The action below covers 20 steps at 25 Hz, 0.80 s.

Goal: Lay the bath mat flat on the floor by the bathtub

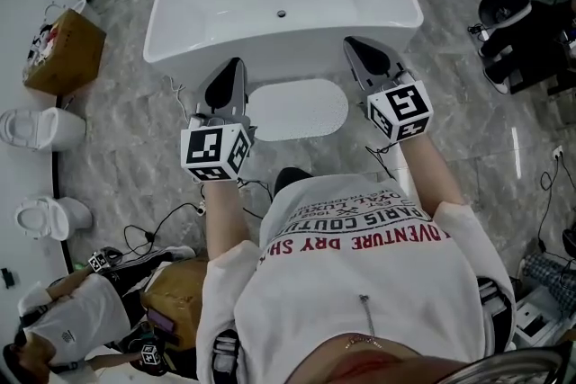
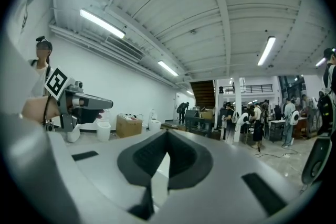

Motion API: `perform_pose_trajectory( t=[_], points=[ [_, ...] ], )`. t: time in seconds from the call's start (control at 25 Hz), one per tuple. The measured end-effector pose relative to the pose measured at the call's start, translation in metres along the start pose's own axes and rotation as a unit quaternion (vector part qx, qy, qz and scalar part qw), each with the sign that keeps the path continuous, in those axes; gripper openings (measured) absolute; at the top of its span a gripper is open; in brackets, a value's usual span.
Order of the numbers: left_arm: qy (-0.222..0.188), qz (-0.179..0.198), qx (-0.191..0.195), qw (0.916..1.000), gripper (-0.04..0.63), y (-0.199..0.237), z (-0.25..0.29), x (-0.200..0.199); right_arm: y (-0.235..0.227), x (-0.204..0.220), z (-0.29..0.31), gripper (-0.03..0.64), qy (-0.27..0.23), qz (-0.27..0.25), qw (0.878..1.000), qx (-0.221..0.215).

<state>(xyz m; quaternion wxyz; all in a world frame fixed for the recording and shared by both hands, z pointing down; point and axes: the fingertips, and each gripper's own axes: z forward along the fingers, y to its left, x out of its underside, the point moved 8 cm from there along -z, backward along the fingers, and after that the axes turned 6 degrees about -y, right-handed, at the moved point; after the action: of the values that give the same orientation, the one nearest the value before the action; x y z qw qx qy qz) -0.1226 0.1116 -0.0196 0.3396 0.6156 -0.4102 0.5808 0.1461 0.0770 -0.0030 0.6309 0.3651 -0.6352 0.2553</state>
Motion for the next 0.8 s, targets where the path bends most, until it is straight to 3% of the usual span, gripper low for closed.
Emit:
perform_pose_trajectory(
  t=[0.8],
  points=[
    [0.028, 0.003, 0.016, 0.9995, 0.012, -0.029, 0.000, 0.011, -0.006, 0.010, -0.025, 0.008, -0.009, 0.002, 1.000, -0.003]
  ],
)
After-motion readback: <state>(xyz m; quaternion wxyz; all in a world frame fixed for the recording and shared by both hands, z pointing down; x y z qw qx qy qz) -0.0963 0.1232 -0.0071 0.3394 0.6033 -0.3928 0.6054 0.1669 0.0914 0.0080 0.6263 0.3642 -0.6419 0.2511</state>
